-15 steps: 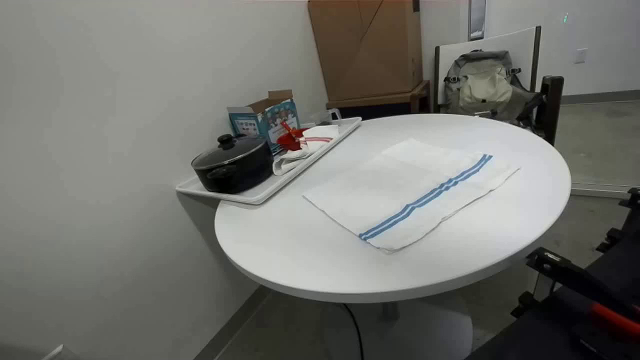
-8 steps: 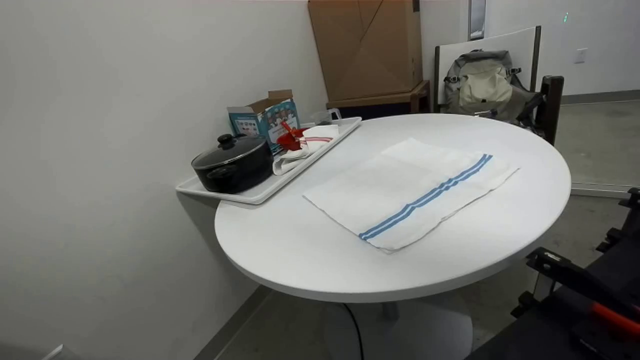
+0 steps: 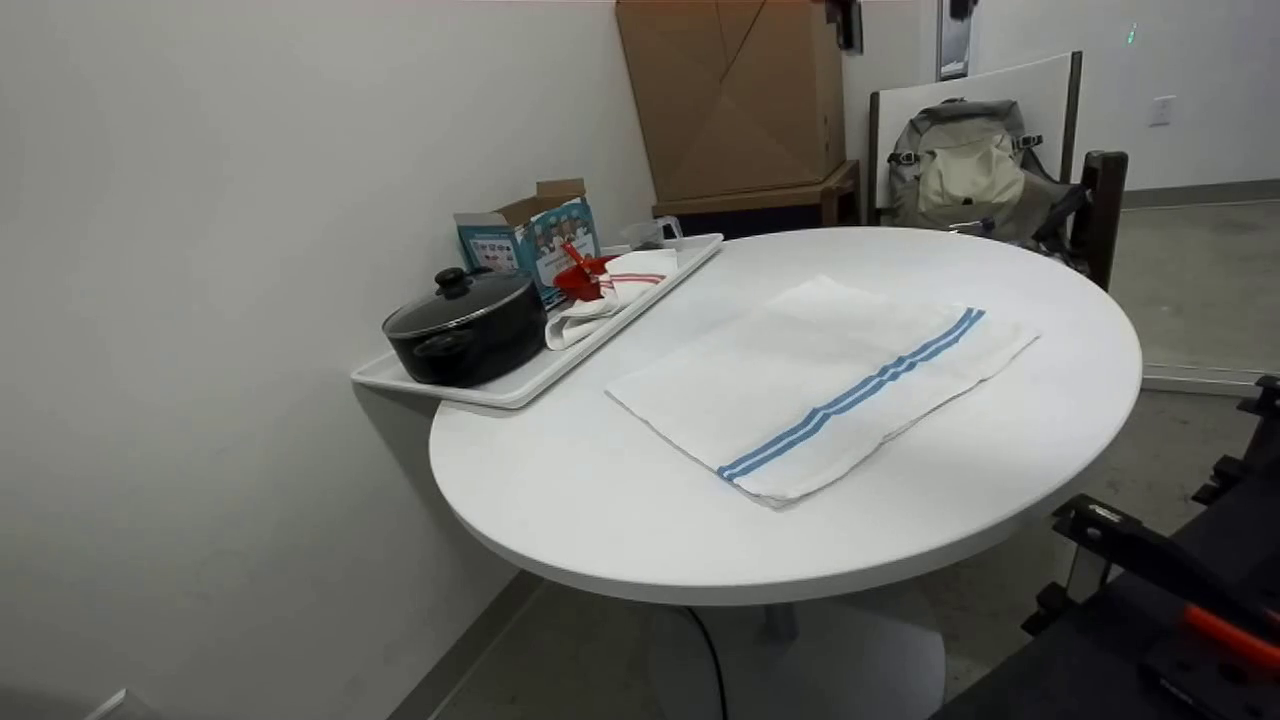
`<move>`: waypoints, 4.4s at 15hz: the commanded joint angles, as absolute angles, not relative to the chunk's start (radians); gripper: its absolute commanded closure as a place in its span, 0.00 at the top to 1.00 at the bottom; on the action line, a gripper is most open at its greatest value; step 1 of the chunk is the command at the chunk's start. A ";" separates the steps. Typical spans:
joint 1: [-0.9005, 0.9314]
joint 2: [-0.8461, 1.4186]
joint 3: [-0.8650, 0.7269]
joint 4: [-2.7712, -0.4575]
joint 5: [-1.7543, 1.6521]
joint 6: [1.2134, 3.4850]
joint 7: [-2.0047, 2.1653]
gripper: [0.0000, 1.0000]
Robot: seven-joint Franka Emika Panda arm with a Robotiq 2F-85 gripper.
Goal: Fold the towel on the table
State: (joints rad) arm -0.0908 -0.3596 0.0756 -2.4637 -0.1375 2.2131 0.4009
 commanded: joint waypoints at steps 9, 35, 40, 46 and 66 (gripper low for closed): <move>-0.160 0.263 -0.111 -2.395 0.116 2.491 0.183 1.00; -0.185 0.521 -0.212 -2.240 0.106 2.530 0.199 0.21; -0.186 0.513 -0.209 -2.245 0.110 2.544 0.197 0.09; -0.208 0.416 -0.184 -2.302 0.160 2.596 0.168 0.12; -0.060 0.288 -0.063 -2.321 0.137 2.518 0.135 0.11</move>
State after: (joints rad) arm -0.1048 0.2727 -0.0839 -2.3310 0.1794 2.5376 0.1212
